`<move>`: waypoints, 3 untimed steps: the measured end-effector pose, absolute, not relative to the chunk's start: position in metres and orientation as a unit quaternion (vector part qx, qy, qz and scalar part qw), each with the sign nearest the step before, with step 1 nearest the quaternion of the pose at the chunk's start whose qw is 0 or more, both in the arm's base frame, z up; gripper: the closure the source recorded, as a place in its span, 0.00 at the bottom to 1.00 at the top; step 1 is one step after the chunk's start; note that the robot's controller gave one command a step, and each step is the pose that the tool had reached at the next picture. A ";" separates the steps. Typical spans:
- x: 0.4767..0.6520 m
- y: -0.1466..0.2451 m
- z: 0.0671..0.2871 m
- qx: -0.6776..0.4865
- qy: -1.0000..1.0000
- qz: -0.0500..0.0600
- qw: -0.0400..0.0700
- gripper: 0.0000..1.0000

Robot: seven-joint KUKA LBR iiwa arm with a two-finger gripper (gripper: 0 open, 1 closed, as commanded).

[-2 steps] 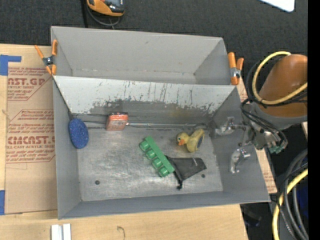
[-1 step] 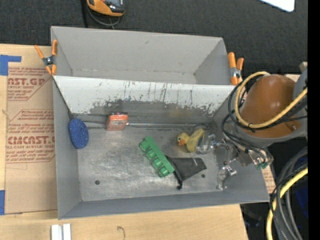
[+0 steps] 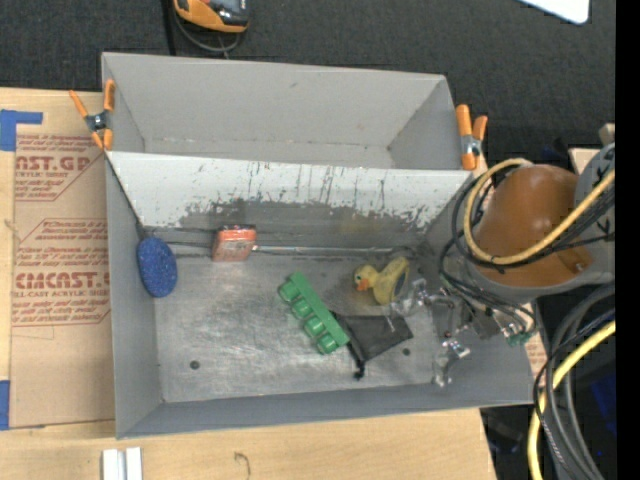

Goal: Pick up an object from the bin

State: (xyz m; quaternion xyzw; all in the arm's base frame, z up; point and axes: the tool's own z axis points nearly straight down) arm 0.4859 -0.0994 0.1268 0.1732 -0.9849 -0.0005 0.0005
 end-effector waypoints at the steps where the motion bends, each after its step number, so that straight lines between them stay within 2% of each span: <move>1: 0.492 -0.070 0.076 0.242 -0.970 0.004 -0.012 0.00; 2: 0.495 -0.060 0.064 0.239 -0.971 0.002 -0.010 1.00; 3: 0.494 -0.061 0.065 0.239 -0.971 0.001 -0.010 1.00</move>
Offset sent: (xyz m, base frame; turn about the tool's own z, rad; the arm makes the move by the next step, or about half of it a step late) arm 0.0032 0.0249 -0.0568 -0.1284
